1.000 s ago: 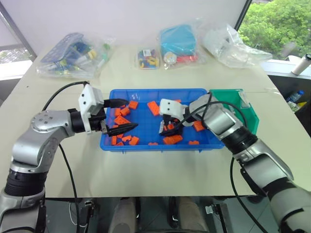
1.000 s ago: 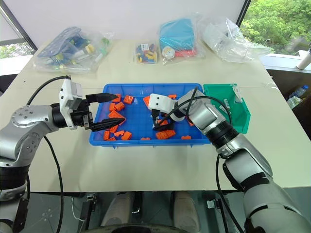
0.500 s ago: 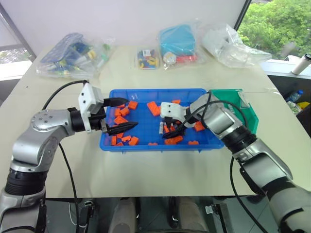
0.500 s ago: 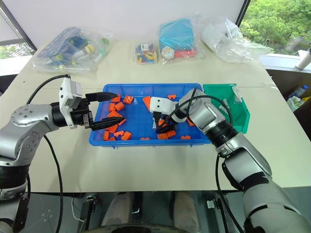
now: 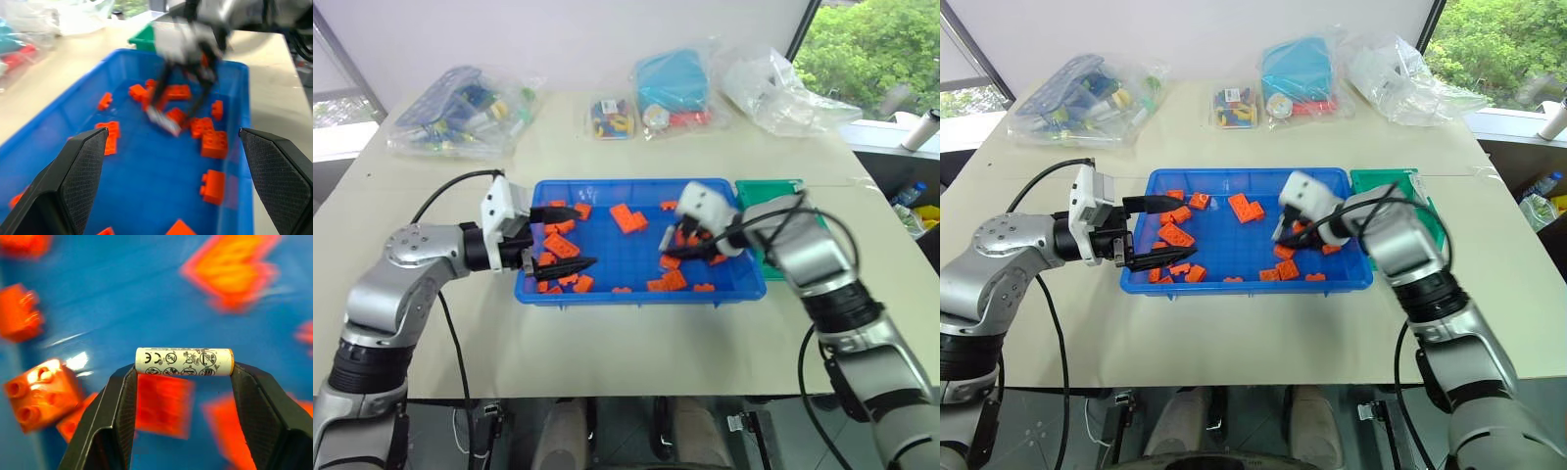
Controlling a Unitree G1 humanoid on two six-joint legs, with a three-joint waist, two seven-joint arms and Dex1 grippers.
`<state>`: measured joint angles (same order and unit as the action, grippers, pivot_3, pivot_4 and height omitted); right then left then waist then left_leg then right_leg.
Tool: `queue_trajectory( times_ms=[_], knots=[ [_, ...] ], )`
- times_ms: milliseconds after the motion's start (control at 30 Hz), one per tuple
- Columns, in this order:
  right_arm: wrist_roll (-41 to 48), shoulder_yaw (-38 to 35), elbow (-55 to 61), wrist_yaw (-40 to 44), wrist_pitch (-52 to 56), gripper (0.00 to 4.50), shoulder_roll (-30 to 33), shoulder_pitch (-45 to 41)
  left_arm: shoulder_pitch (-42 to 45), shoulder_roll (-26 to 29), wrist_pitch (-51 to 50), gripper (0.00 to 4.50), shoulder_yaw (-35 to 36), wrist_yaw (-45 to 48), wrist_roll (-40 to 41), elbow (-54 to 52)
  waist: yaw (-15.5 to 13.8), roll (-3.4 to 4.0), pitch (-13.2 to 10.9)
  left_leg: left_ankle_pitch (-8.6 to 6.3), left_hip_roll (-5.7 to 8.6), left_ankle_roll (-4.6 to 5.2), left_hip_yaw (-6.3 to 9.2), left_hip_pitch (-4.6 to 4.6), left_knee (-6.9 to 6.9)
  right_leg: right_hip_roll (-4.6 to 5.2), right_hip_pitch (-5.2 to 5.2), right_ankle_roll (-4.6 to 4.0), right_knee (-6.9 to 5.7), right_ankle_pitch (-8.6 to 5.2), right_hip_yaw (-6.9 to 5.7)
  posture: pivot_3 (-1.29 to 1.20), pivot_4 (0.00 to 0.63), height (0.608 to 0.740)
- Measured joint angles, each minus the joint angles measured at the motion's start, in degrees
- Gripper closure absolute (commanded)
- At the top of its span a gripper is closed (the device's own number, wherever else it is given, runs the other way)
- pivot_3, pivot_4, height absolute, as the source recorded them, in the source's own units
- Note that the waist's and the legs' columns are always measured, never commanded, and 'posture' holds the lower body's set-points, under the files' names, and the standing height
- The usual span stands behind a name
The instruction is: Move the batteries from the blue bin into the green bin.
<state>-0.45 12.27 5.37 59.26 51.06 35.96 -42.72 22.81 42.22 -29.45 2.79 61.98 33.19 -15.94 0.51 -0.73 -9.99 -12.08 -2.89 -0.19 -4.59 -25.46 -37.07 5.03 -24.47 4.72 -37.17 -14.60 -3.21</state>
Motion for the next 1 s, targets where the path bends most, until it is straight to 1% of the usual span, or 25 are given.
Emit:
queue_trajectory(
  times_ms=[33, 67, 167, 300, 367, 400, 433, 467, 600, 700, 833, 933, 1000],
  knots=[
    [0.99, -3.89, 2.39, -0.99, 3.36, 2.25, 1.66, 0.66, 0.15, -0.34, 0.22, 0.00, -0.61, 0.54, 0.00, 0.03, -0.26, 0.01, -0.01, 0.00, 0.01, 0.00, 0.01, -0.02, 0.00, 0.01, 0.00, 0.00, 0.00, 0.00, -0.01, 0.00, 0.150, 0.736],
    [1.76, -9.53, 4.57, -2.56, 7.42, 2.25, 4.44, 1.52, 0.12, -0.65, 0.43, 0.00, -1.54, 1.31, -0.01, 0.16, -0.81, 0.01, -0.01, -0.01, 0.01, 0.00, -0.01, -0.02, -0.01, 0.02, 0.00, 0.00, 0.02, 0.00, 0.00, 0.00, 0.150, 0.736],
    [2.73, -18.99, 8.48, -5.87, 14.49, 2.25, 8.67, 3.34, 0.24, -1.26, 1.38, 0.00, -2.28, 2.44, -0.19, 1.60, -1.14, -0.01, 0.01, -0.01, 0.00, 0.00, -0.01, 0.01, -0.01, 0.01, 0.01, -0.03, 0.07, -0.01, 0.00, 0.00, 0.150, 0.736],
    [4.30, -22.06, 12.18, -8.48, 18.96, 2.25, 10.54, 9.71, 1.19, -2.55, 2.49, 0.00, -4.15, 3.46, -0.76, 3.02, -1.01, -0.02, 0.01, -0.01, -0.01, 0.01, -0.02, 0.02, -0.01, 0.01, 0.01, -0.19, 0.07, -0.11, 0.02, 0.00, 0.150, 0.736],
    [4.90, -22.43, 12.82, -10.20, 19.44, 1.19, 10.67, 12.33, 2.64, -3.01, 2.72, 0.00, -4.54, 4.04, -1.24, 4.39, -1.05, -0.02, 0.01, -0.01, -0.01, 0.01, -0.02, 0.01, -0.01, 0.00, 0.01, -0.18, 0.06, -0.10, 0.02, 0.00, 0.150, 0.736],
    [5.36, -22.79, 13.38, -10.83, 19.50, 0.85, 10.67, 13.34, 3.28, -3.02, 2.81, 0.00, -4.57, 4.14, -1.40, 4.96, -1.06, -0.01, 0.01, -0.01, -0.01, 0.01, -0.02, 0.02, -0.01, 0.00, 0.01, -0.08, 0.06, -0.04, 0.02, 0.00, 0.150, 0.736],
    [5.84, -23.03, 13.81, -11.63, 19.48, 0.38, 10.66, 13.94, 4.08, -3.08, 2.82, 0.00, -4.68, 4.31, -1.50, 5.58, -1.05, 0.00, 0.00, -0.01, 0.00, 0.01, -0.02, 0.01, -0.01, 0.00, 0.01, -0.05, 0.06, -0.03, 0.02, 0.00, 0.150, 0.736],
    [6.07, -23.17, 14.22, -12.33, 19.28, 0.08, 10.68, 14.33, 4.69, -3.19, 2.83, 0.00, -4.73, 4.37, -1.53, 6.08, -1.06, -0.01, 0.00, -0.01, 0.00, 0.01, -0.02, 0.01, -0.02, 0.00, 0.01, -0.04, 0.07, -0.02, 0.02, 0.00, 0.150, 0.736],
    [6.46, -23.44, 14.48, -14.58, 15.96, 0.08, 12.16, 16.58, 5.22, -3.48, 2.79, 0.00, -4.85, 4.89, -1.54, 7.02, -1.11, -0.01, 0.00, -0.01, 0.00, 0.01, -0.01, 0.00, -0.02, 0.00, 0.01, -0.03, 0.07, -0.02, 0.02, 0.00, 0.150, 0.736],
    [8.27, -25.72, 13.97, -13.52, 11.38, 0.08, 13.56, 18.94, 5.44, -3.23, 2.61, 0.00, -4.78, 5.38, -1.50, 7.28, -1.25, -0.01, 0.00, -0.01, 0.02, 0.01, -0.01, -0.01, -0.04, 0.00, 0.02, -0.02, 0.08, -0.02, 0.02, 0.00, 0.150, 0.736],
    [12.33, -34.56, 8.01, -5.82, -0.17, 0.08, 18.86, 25.29, 4.96, 0.39, 2.09, 0.00, -3.16, 6.44, -1.42, 8.67, -1.26, -0.02, 0.00, -0.01, 0.03, 0.02, -0.01, -0.02, -0.03, 0.00, 0.03, -0.02, 0.12, -0.02, 0.02, 0.00, 0.150, 0.736],
    [15.24, -41.27, 2.39, 2.94, -8.63, 0.08, 23.04, 31.80, 4.22, 4.60, 1.47, 0.00, -0.29, 7.95, -1.19, 10.58, -1.19, -0.02, 0.00, -0.01, 0.01, 0.02, 0.00, 0.04, -0.01, -0.02, 0.05, -0.01, 0.11, -0.03, 0.01, 0.00, 0.150, 0.736],
    [16.44, -43.47, -1.84, 8.08, -13.29, 0.08, 25.30, 35.77, 4.18, 6.83, 1.29, 0.00, 1.83, 8.92, -0.99, 12.23, -1.07, -0.02, 0.00, -0.01, -0.01, 0.02, -0.02, 0.06, -0.02, -0.02, 0.06, -0.02, 0.11, -0.04, 0.02, 0.00, 0.150, 0.736]
  ],
)
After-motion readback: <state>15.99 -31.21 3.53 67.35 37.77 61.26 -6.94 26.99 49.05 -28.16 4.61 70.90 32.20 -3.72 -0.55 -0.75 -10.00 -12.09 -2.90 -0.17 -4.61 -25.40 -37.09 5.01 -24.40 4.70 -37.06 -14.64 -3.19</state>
